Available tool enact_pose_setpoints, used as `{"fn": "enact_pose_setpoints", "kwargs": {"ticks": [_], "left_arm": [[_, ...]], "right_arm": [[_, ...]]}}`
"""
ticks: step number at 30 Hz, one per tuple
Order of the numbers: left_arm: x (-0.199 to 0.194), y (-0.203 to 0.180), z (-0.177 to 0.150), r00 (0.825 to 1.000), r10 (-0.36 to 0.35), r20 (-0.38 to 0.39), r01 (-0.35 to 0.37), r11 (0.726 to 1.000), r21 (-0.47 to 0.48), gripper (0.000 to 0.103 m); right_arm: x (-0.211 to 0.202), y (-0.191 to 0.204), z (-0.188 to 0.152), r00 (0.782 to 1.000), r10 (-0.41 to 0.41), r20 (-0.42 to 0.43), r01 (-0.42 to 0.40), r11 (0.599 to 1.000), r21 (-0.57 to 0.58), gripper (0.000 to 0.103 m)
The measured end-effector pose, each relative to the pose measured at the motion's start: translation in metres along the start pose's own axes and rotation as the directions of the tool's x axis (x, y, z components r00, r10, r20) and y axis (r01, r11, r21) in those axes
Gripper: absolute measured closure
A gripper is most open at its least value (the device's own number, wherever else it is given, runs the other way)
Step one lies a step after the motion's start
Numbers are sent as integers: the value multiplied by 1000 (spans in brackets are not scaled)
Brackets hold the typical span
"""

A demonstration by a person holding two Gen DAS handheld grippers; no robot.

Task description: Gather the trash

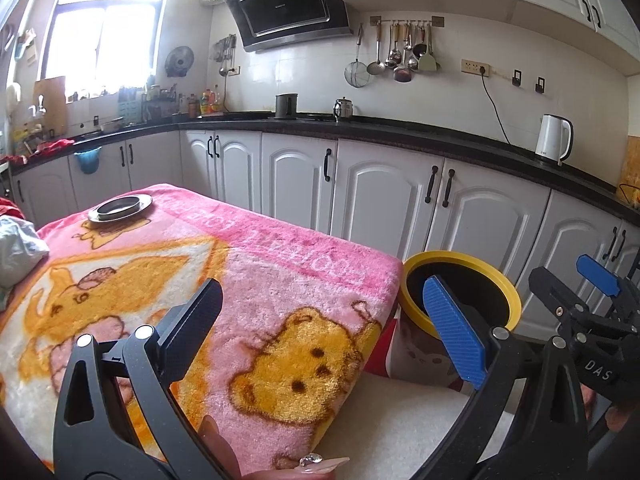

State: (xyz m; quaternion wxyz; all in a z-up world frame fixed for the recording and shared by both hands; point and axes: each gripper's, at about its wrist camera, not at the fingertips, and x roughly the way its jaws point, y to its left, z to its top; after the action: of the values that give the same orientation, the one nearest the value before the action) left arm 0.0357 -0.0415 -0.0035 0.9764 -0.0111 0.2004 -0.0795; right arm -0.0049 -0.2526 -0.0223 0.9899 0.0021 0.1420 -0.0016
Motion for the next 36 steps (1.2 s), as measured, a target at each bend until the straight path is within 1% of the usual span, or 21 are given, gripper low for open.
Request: {"fn": "enact_pose_setpoints", "kwargs": {"ticks": [11,36], "left_arm": [[0,1,0,1000,1,0,-1,1000,-4,11],[0,0,-1,1000,5,-1,-5,1000,-2,11]], "right_arm": [[3,1,-3,1000,-11,-14,11,1000,-4,6],[1,-2,-3,1000,-18,-5,18,1000,-5,6]]}}
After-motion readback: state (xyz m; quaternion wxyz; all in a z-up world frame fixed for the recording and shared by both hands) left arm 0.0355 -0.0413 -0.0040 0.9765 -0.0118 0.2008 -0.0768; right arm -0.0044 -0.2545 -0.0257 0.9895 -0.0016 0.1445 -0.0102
